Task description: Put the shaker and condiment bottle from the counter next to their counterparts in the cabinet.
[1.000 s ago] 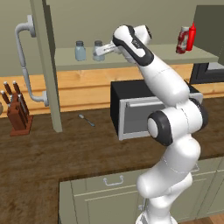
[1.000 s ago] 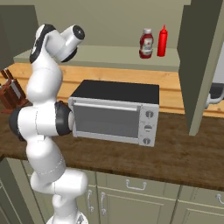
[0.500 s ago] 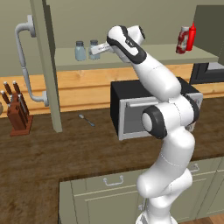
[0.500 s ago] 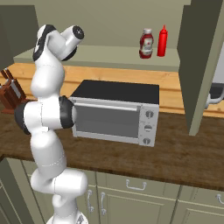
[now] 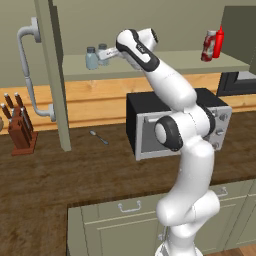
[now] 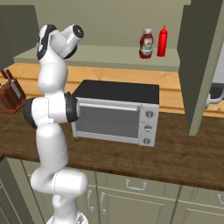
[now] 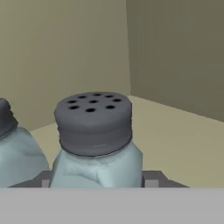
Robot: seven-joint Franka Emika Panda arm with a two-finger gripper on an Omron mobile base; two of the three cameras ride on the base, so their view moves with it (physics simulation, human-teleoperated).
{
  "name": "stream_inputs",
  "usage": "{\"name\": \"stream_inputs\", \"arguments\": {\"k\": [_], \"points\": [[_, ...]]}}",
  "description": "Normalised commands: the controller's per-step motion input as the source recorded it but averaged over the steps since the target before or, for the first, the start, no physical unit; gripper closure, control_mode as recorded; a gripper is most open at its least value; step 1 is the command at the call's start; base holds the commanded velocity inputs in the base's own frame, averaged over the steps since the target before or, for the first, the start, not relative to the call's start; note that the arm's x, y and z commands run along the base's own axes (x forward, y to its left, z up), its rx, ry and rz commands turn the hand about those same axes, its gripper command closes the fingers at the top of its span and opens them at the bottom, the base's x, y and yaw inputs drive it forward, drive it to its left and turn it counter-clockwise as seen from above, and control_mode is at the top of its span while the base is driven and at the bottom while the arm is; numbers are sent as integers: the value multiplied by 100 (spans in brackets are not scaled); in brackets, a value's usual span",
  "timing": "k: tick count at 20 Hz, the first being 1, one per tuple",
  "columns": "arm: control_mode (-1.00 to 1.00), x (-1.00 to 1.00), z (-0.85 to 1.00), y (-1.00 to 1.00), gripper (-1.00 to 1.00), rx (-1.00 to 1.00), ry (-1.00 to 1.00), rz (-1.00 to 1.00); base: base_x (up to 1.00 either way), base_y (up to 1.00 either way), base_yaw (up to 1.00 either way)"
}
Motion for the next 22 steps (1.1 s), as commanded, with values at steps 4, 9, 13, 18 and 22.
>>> {"name": "stream_inputs", "arguments": {"k": [4,9,13,18,22], "points": [[-100,8,-7,-5,-100,1,0,0,0,0,0],[-100,-6,4,-30,-100,6,0,0,0,0,0],[-100,-34,11,-32,-100,7,-2,0,0,0,0],[-100,-53,11,-25,-100,7,-7,0,0,0,0],[-100,-74,12,-14,-100,6,-13,0,0,0,0]]}}
